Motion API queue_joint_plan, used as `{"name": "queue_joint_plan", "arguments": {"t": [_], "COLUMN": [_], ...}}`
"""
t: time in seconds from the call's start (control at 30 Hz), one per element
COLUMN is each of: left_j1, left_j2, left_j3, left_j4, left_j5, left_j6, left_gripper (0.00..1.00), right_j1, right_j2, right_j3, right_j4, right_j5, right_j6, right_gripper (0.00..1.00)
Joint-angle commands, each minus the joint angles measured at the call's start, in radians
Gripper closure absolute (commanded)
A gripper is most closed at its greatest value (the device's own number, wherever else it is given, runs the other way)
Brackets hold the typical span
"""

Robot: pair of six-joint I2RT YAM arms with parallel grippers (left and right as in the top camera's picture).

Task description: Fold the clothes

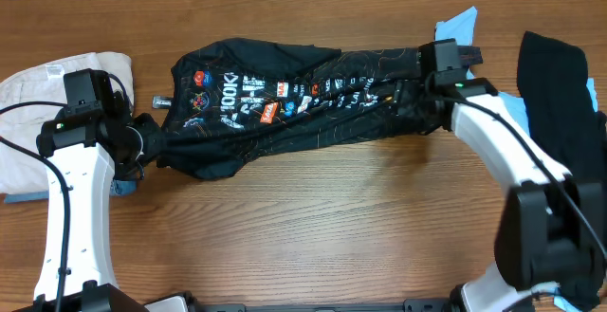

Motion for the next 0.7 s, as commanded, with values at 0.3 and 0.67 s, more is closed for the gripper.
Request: {"name": "queue_joint_plan", "arguments": {"t": [0.3,0.67], "left_j1": [-0.003,-0.003], "left_j2": [0.007,0.007], "left_j3": [0.005,0.005], "left_j4": [0.004,0.006], "left_j5": [-0.01,-0.01], "left_j6": [0.026,0.026], "left_gripper": [0.96,0.96], "right_j1": [-0.002,-0.002], "right_j2": [0.192,0.177], "right_j3": [0.013,0.017], "right_j4": [0.149,0.076], "right_j5": [-0.025,-0.005], "right_j6": [0.01,0.01], "right_gripper": [0.41,0.96]}}
